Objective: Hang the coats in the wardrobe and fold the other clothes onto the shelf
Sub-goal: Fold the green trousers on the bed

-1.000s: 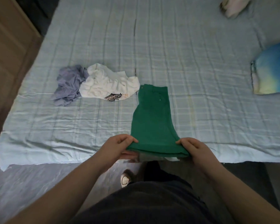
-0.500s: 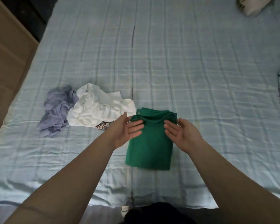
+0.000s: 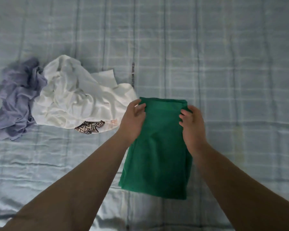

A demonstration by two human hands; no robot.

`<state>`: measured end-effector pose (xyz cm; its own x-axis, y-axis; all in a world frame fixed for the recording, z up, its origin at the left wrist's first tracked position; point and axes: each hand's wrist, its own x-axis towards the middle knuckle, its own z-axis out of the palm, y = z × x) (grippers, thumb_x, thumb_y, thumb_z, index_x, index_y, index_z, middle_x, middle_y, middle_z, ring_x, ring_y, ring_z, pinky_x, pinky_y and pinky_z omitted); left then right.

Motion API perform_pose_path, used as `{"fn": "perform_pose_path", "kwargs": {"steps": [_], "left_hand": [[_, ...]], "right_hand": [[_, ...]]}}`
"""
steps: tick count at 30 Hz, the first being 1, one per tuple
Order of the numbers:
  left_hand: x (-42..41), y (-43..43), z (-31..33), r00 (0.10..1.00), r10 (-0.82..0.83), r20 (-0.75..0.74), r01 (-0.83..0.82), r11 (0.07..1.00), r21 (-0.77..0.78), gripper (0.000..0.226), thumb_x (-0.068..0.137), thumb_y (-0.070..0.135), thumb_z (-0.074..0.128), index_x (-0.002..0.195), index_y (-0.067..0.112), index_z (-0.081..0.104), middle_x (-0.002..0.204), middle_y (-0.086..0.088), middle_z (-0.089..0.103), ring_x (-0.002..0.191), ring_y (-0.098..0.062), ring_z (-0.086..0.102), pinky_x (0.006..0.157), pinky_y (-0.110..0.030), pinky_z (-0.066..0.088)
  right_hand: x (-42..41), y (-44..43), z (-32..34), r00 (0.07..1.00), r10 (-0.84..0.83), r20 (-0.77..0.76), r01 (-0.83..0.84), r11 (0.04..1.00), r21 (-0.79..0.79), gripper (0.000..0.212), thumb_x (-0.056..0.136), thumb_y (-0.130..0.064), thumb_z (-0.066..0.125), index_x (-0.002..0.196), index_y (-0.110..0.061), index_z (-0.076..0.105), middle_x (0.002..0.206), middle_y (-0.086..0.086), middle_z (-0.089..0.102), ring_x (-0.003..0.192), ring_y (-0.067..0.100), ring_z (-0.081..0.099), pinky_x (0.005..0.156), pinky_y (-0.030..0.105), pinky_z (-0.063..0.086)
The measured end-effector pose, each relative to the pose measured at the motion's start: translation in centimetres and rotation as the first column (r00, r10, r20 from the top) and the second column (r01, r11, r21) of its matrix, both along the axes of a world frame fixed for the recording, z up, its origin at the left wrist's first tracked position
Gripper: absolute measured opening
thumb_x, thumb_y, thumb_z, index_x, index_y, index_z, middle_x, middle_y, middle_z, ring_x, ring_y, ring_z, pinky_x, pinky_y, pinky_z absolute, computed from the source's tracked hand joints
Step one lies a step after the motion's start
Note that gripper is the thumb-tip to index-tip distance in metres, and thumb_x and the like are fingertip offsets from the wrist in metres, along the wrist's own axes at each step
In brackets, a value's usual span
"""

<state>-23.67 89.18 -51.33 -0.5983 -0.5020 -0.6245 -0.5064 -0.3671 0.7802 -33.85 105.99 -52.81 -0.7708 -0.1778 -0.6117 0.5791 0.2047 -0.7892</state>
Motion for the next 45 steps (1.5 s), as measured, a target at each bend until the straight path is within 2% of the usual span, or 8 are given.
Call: {"fn": "perform_pose_path", "kwargs": {"steps": [2,5,8,19,28,32,40,45], "left_hand": [[1.7,1.1,-0.5,0.948,-0.307,0.082,0.312,0.846,-0.433,0.056,0.088,0.007,0.045,0.140,0.029,0.046,0.145,0.001,0.052,0.134,-0.014,0.047,0.111,-0.035,0.041],[3.8,2.4,-2.2,0.694,-0.608,0.387,0.649,0.295,-0.701,0.059,0.093,0.025,0.039,0.152,0.018,0.033,0.160,-0.006,0.031,0.151,-0.023,0.017,0.124,-0.039,0.015],[4.8,3.3,-4.3,0.531,-0.551,0.644,0.786,0.036,-0.617,0.065,0.101,0.044,0.030,0.158,0.020,0.014,0.166,-0.007,0.010,0.153,-0.027,-0.001,0.124,-0.047,0.008],[9.8,6.0,-3.4,0.565,-0.516,0.644,0.732,-0.046,-0.680,0.068,0.099,0.042,0.031,0.157,0.010,0.018,0.165,-0.014,0.014,0.153,-0.031,0.007,0.123,-0.052,0.009],[21.5,7.6,-6.0,0.219,-0.687,0.693,0.769,-0.316,-0.556,0.082,0.097,0.063,0.032,0.158,0.021,-0.001,0.166,-0.006,0.005,0.154,-0.025,0.001,0.124,-0.047,0.008],[21.3,6.6,-5.3,0.244,-0.698,0.673,0.748,-0.306,-0.589,0.084,0.093,0.031,0.058,0.158,0.022,0.007,0.166,-0.006,0.011,0.153,-0.024,0.008,0.124,-0.040,0.004],[24.4,8.2,-1.1,0.229,-0.713,0.663,0.719,-0.335,-0.609,0.082,0.094,0.001,0.040,0.154,0.015,-0.014,0.163,-0.005,-0.012,0.146,-0.018,-0.022,0.121,-0.039,-0.012],[29.6,12.3,0.6,-0.085,-0.676,0.732,0.801,-0.483,-0.354,0.086,0.098,0.016,0.046,0.154,0.013,-0.019,0.164,-0.007,-0.018,0.151,-0.023,-0.017,0.122,-0.039,-0.010]], "right_hand": [[1.7,0.8,-1.4,0.798,0.482,-0.362,-0.349,0.859,0.376,0.051,0.090,-0.016,0.043,0.141,-0.019,0.044,0.141,0.005,0.053,0.122,0.015,0.055,0.105,0.035,0.043],[2.6,1.8,-3.9,0.228,0.897,-0.378,-0.406,0.440,0.801,0.056,0.094,-0.025,0.045,0.148,-0.009,0.039,0.155,0.013,0.036,0.145,0.031,0.029,0.118,0.044,0.028],[2.6,2.3,-5.2,0.130,0.960,-0.249,-0.338,0.279,0.899,0.060,0.100,-0.035,0.036,0.154,-0.011,0.026,0.162,0.012,0.022,0.150,0.030,0.016,0.119,0.046,0.025],[10.2,5.6,-1.6,0.092,0.967,-0.238,-0.338,0.255,0.906,0.065,0.098,-0.033,0.037,0.154,-0.005,0.021,0.163,0.015,0.016,0.151,0.030,0.011,0.121,0.049,0.016],[19.8,15.4,-3.6,-0.089,0.993,0.081,-0.395,-0.110,0.912,0.078,0.093,-0.052,0.044,0.153,-0.004,0.027,0.160,0.016,0.026,0.148,0.030,0.021,0.120,0.049,0.019],[20.0,14.7,-3.3,-0.072,0.992,0.099,-0.364,-0.118,0.924,0.071,0.091,-0.031,0.051,0.153,-0.007,0.027,0.159,0.018,0.027,0.147,0.033,0.025,0.119,0.049,0.023],[22.0,16.8,0.6,-0.098,0.992,0.078,-0.282,-0.103,0.954,0.064,0.086,-0.013,0.022,0.146,-0.001,0.042,0.151,0.017,0.043,0.140,0.033,0.041,0.116,0.048,0.026],[26.2,21.3,1.5,-0.218,0.966,0.138,-0.437,-0.223,0.872,0.061,0.083,-0.020,0.031,0.135,0.001,0.055,0.137,0.019,0.057,0.124,0.032,0.058,0.106,0.048,0.044]]}}
